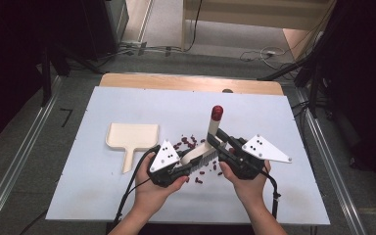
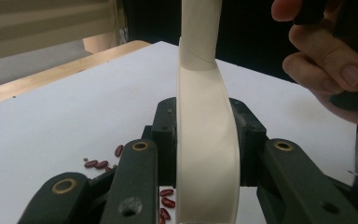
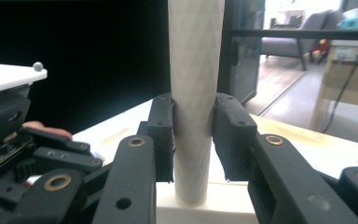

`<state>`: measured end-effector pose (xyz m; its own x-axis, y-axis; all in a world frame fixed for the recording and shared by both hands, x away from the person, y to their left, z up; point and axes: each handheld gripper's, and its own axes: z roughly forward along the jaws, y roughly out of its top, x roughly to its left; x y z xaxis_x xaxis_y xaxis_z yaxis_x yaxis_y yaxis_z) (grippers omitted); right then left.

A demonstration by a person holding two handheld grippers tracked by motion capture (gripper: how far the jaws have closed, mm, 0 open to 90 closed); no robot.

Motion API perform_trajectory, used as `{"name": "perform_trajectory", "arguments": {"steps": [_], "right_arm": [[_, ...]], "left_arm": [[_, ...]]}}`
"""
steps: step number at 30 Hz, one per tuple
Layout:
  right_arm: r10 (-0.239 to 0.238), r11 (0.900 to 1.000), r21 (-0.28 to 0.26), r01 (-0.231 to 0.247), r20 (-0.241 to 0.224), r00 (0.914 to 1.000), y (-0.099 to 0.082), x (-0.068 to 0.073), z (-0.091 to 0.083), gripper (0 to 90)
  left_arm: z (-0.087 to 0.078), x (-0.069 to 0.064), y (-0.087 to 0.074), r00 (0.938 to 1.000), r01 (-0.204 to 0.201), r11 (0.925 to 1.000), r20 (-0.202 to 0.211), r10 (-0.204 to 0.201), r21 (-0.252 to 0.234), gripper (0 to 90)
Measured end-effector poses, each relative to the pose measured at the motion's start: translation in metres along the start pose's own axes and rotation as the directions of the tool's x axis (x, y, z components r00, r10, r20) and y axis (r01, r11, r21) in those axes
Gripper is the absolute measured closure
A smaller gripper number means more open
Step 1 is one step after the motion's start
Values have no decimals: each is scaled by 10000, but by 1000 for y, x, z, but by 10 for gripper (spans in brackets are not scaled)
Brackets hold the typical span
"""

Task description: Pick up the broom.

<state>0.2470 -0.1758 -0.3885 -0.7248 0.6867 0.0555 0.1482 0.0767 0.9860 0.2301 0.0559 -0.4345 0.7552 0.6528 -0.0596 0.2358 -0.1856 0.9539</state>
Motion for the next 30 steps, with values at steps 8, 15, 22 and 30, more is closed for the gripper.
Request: {"name": "perform_trajectory", "arguments": {"steps": [8, 15, 22, 30], "right_arm": [[-252, 9985, 433, 330, -1680, 9855, 12, -23, -6, 408], [-493, 9950, 689, 725, -2919, 9552, 10, -56, -12, 377], [-950, 9656, 1845, 1834, -4059, 9090, 6, -63, -18, 338], [-579, 9375, 2625, 2286, -5300, 8460, -5, -62, -7, 286]], "left_arm": [[-14, 15, 0, 9996, -125, 9999, 235, 126, -53, 686], [-25, 20, 3, 9941, -457, 9990, 988, 458, -29, 686], [-31, 17, 4, 9750, -965, 9953, 2015, 938, 39, 686], [-35, 14, 3, 9560, -1166, 9931, 2720, 1101, 79, 686]]}}
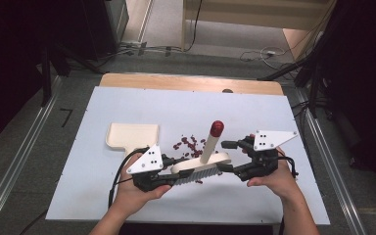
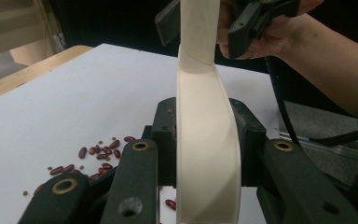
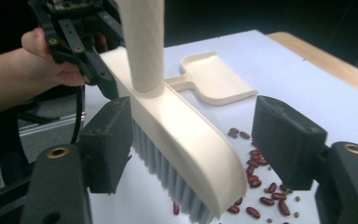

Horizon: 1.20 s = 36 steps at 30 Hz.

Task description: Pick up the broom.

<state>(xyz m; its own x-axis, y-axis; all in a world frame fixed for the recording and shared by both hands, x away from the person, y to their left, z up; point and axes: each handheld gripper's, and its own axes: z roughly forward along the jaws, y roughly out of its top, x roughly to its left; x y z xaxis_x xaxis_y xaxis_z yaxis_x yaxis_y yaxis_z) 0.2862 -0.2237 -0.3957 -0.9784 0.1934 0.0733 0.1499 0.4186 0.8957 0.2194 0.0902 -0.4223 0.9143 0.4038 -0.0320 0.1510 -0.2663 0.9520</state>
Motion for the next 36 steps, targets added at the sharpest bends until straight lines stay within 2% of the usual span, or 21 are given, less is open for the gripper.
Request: {"name": "perform_trajectory", "arguments": {"steps": [1, 3, 7, 15, 18, 23, 25, 26, 28, 29, 30, 33, 34, 35, 36], "right_arm": [[0, 10000, 0, 0, 0, 10000, 0, 0, 0, 286], [30, 9995, 309, -18, -388, 9992, -2, 1, 6, 283], [-51, 9992, 393, 81, -758, 9971, -3, 4, 11, 308], [-440, 9944, 890, 575, -1468, 9882, -4, 10, 20, 435], [-568, 9929, 939, 724, -1594, 9856, -5, 11, 20, 511], [-622, 9904, 1116, 821, -1709, 9833, -6, 11, 21, 533], [-564, 9890, 1224, 831, -2070, 9767, -6, 9, 23, 569], [-564, 9890, 1224, 831, -2070, 9767, -6, 9, 23, 569], [-552, 9886, 1197, 908, -2722, 9607, -7, 8, 22, 625], [-552, 9886, 1197, 908, -2722, 9607, -7, 8, 22, 625], [-563, 9884, 1174, 961, -3042, 9509, -7, 8, 22, 648], [-573, 9872, 1258, 979, -2932, 9543, -7, 10, 23, 651], [-449, 9872, 1346, 857, -2810, 9587, -6, 10, 23, 652], [-415, 9869, 1385, 821, -2736, 9609, -6, 10, 24, 652], [-415, 9869, 1385, 821, -2736, 9609, -6, 10, 24, 652]], "left_arm": [[0, 0, 0, 9999, -11, 10000, 107, 11, -15, 686], [-1, -1, 0, 9997, 28, 10000, 228, -27, -43, 686], [-2, -1, 0, 9991, 78, 9999, 413, -73, -108, 686], [-2, -2, 0, 9956, -6, 9997, 932, 28, -236, 686], [-2, -3, -1, 9941, -11, 9997, 1089, 37, -239, 686], [-2, -1, -2, 9918, 43, 9997, 1279, -12, -242, 686], [-2, 0, -3, 9892, 136, 9996, 1463, -98, -250, 685], [-2, 2, -3, 9872, 210, 9994, 1585, -166, -262, 685], [-3, 5, -5, 9790, 406, 9986, 2012, -329, -340, 684], [-3, 6, -5, 9753, 478, 9983, 2172, -391, -346, 684], [-3, 7, -5, 9728, 463, 9984, 2285, -381, -309, 677], [-3, 7, -6, 9779, 506, 9983, 2046, -436, -292, 660], [-3, 8, -6, 9797, 501, 9984, 1957, -440, -263, 641], [-3, 8, -6, 9828, 467, 9986, 1802, -415, -248, 620], [-3, 8, -7, 9889, 439, 9987, 1434, -396, -268, 620]]}}
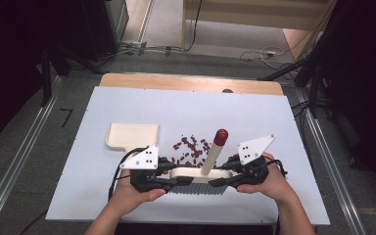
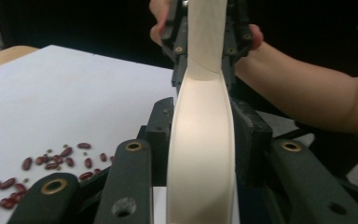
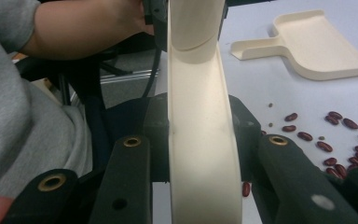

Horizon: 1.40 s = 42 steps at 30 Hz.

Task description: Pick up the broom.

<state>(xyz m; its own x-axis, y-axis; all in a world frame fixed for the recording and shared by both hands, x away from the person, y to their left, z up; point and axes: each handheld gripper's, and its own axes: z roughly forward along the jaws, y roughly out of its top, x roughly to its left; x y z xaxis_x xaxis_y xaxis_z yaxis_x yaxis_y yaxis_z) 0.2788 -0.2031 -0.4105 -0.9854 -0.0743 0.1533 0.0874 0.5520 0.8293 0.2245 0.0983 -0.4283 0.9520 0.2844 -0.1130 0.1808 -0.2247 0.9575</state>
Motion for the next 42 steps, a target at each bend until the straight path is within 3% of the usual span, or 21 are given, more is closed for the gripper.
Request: {"name": "perform_trajectory", "arguments": {"steps": [1, 2, 3, 5, 6, 9, 11, 12, 15, 16, 17, 19, 20, 23, 24, 26, 33, 42], "right_arm": [[130, 9998, 163, -136, 314, 9994, 1, 0, 1, 653], [130, 9998, 163, -136, 314, 9994, 1, 0, 1, 653], [275, 9995, 158, -283, 482, 9985, 0, -2, 1, 653], [388, 9992, 104, -394, 553, 9977, 0, -3, 1, 653], [643, 9979, 23, -647, 854, 9943, -1, -5, 0, 653], [817, 9966, -12, -821, 1170, 9898, -1, -6, -2, 653], [1137, 9935, -154, -1128, 1722, 9785, -3, -9, -4, 653], [1137, 9935, -154, -1128, 1722, 9785, -3, -9, -4, 653], [1241, 9922, -408, -1180, 2199, 9676, -5, -10, -7, 652], [1462, 9889, -621, -1347, 2535, 9562, -5, -12, -10, 652], [1462, 9889, -621, -1347, 2535, 9562, -5, -12, -10, 652], [1731, 9843, -836, -1556, 2806, 9441, -7, -15, -13, 653], [1731, 9843, -836, -1556, 2806, 9441, -7, -15, -13, 653], [1994, 9794, -968, -1772, 3260, 9241, -9, -17, -16, 653], [2169, 9756, -1113, -1895, 3482, 9120, -11, -18, -18, 653], [2236, 9740, -1148, -1952, 3504, 9095, -12, -19, -18, 653], [2524, 9669, -1434, -2112, 4130, 8751, -16, -23, -23, 652], [3189, 9470, -2054, -2470, 5091, 7995, -23, -30, -33, 653]], "left_arm": [[-1, 0, 0, 9998, 41, 10000, -193, -42, -55, 551], [-2, 1, -1, 9995, 126, 9999, -297, -129, -109, 551], [-3, 2, -1, 9985, 153, 9998, -532, -161, -150, 458], [-5, 3, -1, 9954, 173, 9997, -938, -186, -148, 420], [-5, 4, -1, 9936, 244, 9996, -1104, -259, -145, 335], [-8, 7, -3, 9883, 376, 9991, -1474, -401, -198, 272], [-10, 9, -4, 9847, 478, 9985, -1668, -513, -248, 207], [-11, 9, -5, 9828, 541, 9981, -1751, -582, -281, 207], [-14, 12, -8, 9758, 667, 9972, -2063, -720, -330, 159], [-15, 13, -9, 9735, 704, 9970, -2157, -756, -319, 122], [-16, 14, -10, 9713, 732, 9968, -2245, -783, -308, 122], [-18, 15, -12, 9661, 847, 9955, -2413, -922, -414, 86], [-19, 16, -13, 9641, 900, 9949, -2467, -986, -458, 86], [-25, 19, -15, 9576, 931, 9945, -2694, -1026, -478, 53], [-26, 20, -16, 9560, 953, 9940, -2733, -1063, -533, 41], [-30, 21, -17, 9507, 968, 9938, -2904, -1087, -549, 35], [-42, 27, -23, 9390, 1164, 9904, -3167, -1342, -745, 5], [-60, 36, -33, 9149, 1294, 9863, -3711, -1587, -1026, 0]]}}
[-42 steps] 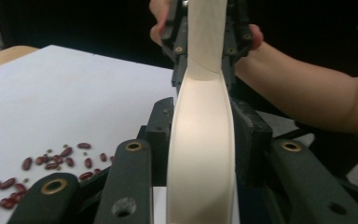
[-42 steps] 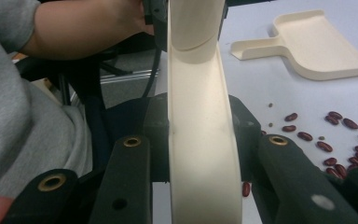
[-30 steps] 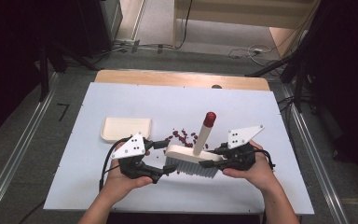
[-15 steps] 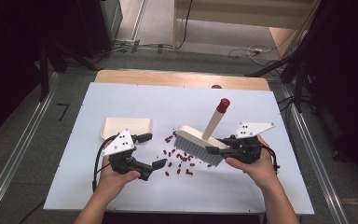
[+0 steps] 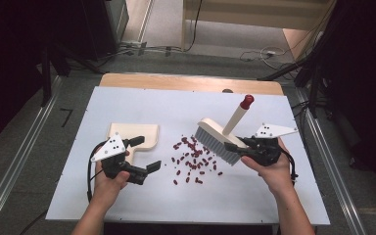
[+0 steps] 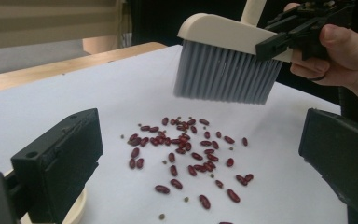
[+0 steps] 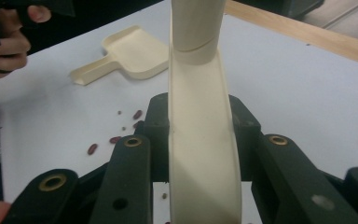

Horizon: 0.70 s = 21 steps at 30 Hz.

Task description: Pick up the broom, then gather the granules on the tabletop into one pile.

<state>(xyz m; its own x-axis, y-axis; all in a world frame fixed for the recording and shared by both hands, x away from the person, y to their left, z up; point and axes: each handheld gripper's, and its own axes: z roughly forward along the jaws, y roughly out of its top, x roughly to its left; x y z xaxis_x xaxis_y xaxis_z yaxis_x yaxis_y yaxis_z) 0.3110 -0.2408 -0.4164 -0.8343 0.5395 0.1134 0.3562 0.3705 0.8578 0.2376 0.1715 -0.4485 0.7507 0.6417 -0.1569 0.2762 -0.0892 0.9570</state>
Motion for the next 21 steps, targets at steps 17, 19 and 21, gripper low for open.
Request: {"name": "perform_trajectory", "arguments": {"steps": [17, 19, 21], "right_arm": [[591, 9976, -452, -516, 1847, 9810, -9, -25, -3, 652], [601, 9978, -411, -528, 2040, 9771, -10, -28, -1, 652], [681, 9973, -406, -605, 2233, 9724, -12, -30, 2, 652]], "left_arm": [[-35, 28, -29, 9857, 390, 9992, -1642, -366, 110, 0], [-39, 30, -34, 9822, 366, 9991, -1849, -321, 205, 0], [-43, 31, -40, 9791, 421, 9989, -1998, -372, 204, 0]]}}
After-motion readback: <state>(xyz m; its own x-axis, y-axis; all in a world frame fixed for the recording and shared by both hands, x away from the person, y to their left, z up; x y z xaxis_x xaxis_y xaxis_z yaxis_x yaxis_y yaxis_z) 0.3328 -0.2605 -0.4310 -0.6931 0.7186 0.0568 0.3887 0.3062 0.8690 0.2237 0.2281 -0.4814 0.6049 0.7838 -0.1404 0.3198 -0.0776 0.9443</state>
